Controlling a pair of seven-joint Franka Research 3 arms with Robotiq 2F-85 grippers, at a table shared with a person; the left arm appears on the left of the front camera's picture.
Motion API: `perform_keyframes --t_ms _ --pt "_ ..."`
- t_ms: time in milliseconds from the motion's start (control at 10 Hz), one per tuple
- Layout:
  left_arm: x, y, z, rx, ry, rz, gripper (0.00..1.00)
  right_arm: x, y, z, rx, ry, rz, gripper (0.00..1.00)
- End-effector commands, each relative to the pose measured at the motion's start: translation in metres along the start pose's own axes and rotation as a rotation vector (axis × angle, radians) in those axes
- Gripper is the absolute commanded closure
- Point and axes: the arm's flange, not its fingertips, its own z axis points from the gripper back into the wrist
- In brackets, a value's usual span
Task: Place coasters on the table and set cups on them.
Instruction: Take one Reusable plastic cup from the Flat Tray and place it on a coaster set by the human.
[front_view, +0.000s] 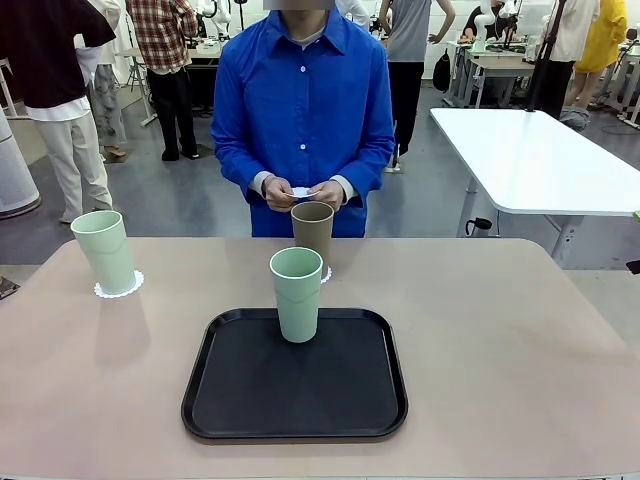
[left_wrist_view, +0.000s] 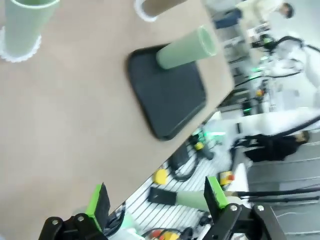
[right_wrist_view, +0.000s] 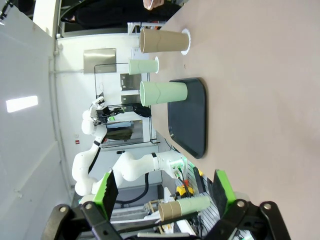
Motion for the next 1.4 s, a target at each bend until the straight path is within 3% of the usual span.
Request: perform_keyframes --t_ms 0,600,900,1000,1300 --pt "0.009 0.034 0.029 -0.127 -0.067 0.037 0.0 -0.003 0.0 -0.001 0.008 0.0 0.001 0.0" --pt "-0.007 0.098 0.083 -0.277 -0.167 0.115 0.0 -0.003 0.0 -0.001 0.008 0.0 0.001 0.0" --pt "-0.009 0.099 0.082 -0.308 -0.14 0.055 0.0 -0.003 0.0 -0.001 0.008 0.0 0.001 0.0" --pt "-0.015 0.101 0.08 -0.277 -0.159 0.121 0.0 -0.003 0.0 -0.001 0.008 0.0 0.001 0.0" --pt "-0.015 0.101 0.08 -0.277 -0.159 0.121 0.0 -0.003 0.0 -0.001 0.008 0.0 0.001 0.0"
